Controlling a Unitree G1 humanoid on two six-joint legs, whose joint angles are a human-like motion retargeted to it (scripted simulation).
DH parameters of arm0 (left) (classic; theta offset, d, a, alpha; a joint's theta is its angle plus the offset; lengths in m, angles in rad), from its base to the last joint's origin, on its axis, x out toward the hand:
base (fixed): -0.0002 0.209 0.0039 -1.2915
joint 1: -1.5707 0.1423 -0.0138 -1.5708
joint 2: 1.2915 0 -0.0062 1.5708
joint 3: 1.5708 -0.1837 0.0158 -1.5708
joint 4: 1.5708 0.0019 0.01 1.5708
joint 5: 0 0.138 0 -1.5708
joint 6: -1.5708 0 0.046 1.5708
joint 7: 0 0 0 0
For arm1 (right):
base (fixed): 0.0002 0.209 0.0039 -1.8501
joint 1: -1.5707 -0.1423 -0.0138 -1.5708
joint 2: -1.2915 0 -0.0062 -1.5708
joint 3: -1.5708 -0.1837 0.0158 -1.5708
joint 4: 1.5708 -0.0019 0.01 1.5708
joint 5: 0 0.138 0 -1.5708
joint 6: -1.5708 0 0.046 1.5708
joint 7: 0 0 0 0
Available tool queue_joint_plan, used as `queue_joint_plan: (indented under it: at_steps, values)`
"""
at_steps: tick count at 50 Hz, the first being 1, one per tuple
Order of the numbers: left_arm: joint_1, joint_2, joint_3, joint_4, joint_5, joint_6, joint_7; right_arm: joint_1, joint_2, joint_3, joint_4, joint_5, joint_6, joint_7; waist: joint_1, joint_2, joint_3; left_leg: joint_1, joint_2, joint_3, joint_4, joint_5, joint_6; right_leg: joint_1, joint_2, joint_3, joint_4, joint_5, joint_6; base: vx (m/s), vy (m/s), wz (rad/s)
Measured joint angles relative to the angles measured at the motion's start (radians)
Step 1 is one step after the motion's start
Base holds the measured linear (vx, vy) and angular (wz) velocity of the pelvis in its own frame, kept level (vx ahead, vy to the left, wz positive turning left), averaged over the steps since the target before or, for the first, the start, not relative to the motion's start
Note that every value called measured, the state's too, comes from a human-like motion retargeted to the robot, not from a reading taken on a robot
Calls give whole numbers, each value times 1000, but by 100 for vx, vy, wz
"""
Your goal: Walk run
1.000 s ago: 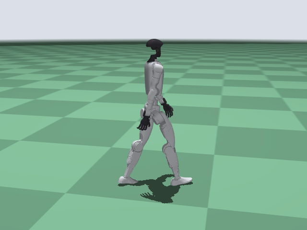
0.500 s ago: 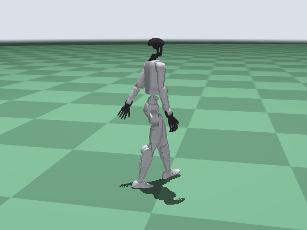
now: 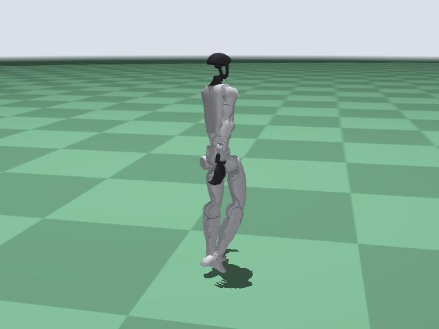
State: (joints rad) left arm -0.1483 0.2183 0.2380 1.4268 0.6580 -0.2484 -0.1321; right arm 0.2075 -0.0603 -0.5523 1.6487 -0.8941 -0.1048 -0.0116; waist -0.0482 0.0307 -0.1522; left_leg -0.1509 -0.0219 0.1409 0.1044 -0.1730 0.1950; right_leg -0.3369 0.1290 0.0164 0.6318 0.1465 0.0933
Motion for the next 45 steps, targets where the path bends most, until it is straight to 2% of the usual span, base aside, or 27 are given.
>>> queue_joint_plan:
  at_steps: [2,6,7,10,12,13,15,16,18,20,22,23,25,27,30,32,35,38,40,41,43,45]
  values:
    - [-54,11,-23,-56,1,-33,-35,15,8,-18,-2,21,-2,8,-37,-5,9,39,-32,-30,-1,-21,0,-32,-67,16,-160,-4,15,80,-7,140]
    - [-146,48,-59,-123,9,-77,-86,19,31,-40,14,105,-4,52,-70,-44,47,145,-96,-79,0,-69,-12,-80,-180,32,-475,-58,-7,77,-17,100]
    - [-160,56,-67,-129,13,-82,-87,19,34,-42,20,124,-7,63,-69,-47,54,174,-100,-84,-3,-78,-21,-93,-189,29,-548,-80,-7,86,-22,50]
    - [-169,67,-71,-134,29,-90,-64,11,36,-40,26,136,-13,88,-34,-46,58,242,-99,-74,-17,-92,-55,-126,-183,16,-717,-151,86,77,-21,-5]
    - [-151,62,-64,-117,44,-87,-41,-3,30,-37,22,115,-7,93,-38,-44,65,279,-107,-87,-3,-83,-76,-131,-175,37,-683,-135,65,96,-30,29]
    - [-136,54,-56,-102,51,-83,-31,-15,22,-36,19,100,0,92,-46,-44,64,289,-112,-94,8,-66,-89,-136,-160,88,-640,-126,22,97,-28,86]
    - [-93,31,-54,-55,61,-73,-18,-23,9,-51,4,65,13,82,-100,-22,59,308,-101,-144,48,3,-126,-123,-182,2,-581,-93,6,96,-25,171]
    - [-66,18,-48,-18,71,-65,-17,-24,2,-62,-7,50,17,74,-144,-2,55,306,-84,-181,88,70,-156,-101,-176,11,-570,-48,6,100,-30,215]
    - [-13,-6,-22,66,104,-49,-7,-33,-14,-72,-22,42,17,63,-180,27,42,282,-65,-206,186,253,-223,-73,-151,91,-533,-26,-31,95,-34,136]
    - [47,-35,-28,149,122,-17,18,-51,-36,-88,-19,73,13,59,-198,63,51,217,-43,-255,366,452,-337,-41,-156,56,-495,-59,-60,98,-32,93]
    - [97,-39,-34,230,102,16,43,-87,-58,-92,-11,116,18,72,-191,40,54,137,-31,-172,559,577,-399,12,-181,-4,-495,-85,-92,87,-32,41]
    - [121,-39,-23,262,100,27,48,-106,-65,-92,-10,137,22,78,-182,17,50,104,-19,-103,627,648,-404,38,-203,-58,-502,-93,-108,82,-32,10]
    - [189,-51,5,273,116,55,27,-151,-81,-93,-15,180,26,87,-166,-3,48,22,11,-24,736,612,-340,76,-174,2,-513,-115,-139,77,-28,19]
    - [257,-67,42,273,164,70,7,-186,-95,-104,-36,208,14,89,-142,-15,55,-63,66,65,820,457,-250,118,-174,-22,-529,-121,-149,81,-25,19]
    - [336,-77,78,273,207,74,-4,-223,-107,-93,-97,242,-30,96,-42,-58,69,-199,87,178,843,277,-148,180,-186,-38,-560,-129,-158,69,-18,-57]
    - [378,-72,84,273,216,78,-6,-233,-113,-69,-145,261,-64,102,17,-76,71,-285,65,177,757,203,-138,214,-174,-34,-581,-141,-167,87,-17,-49]
    - [415,-60,98,273,233,101,-6,-256,-137,-51,-192,266,-100,101,79,-75,83,-362,75,217,523,154,-89,272,-140,-81,-608,-170,-178,67,-12,18]
    - [436,-56,122,273,230,138,-3,-270,-170,-57,-199,239,-109,96,98,-65,87,-373,86,359,230,120,-60,334,-102,-121,-621,-212,-180,75,-8,80]
    - [439,-58,135,273,203,157,-10,-277,-193,-60,-186,223,-105,100,102,-67,80,-382,33,404,62,56,-77,369,-85,-154,-627,-234,-178,74,-9,100]
    - [438,-60,140,273,186,160,-17,-276,-200,-61,-177,218,-98,101,90,-67,71,-378,11,423,2,32,-66,382,-81,-192,-627,-241,-173,89,-8,114]
    - [434,-69,151,273,152,163,-38,-271,-208,-59,-156,209,-80,103,103,-79,61,-364,-11,455,-64,16,-45,410,-73,-212,-612,-237,-162,102,-7,45]
    - [427,-84,165,273,124,162,-65,-259,-201,-55,-133,198,-62,103,145,-113,51,-339,4,515,-29,27,6,431,-85,-183,-580,-202,-134,95,-4,-57]
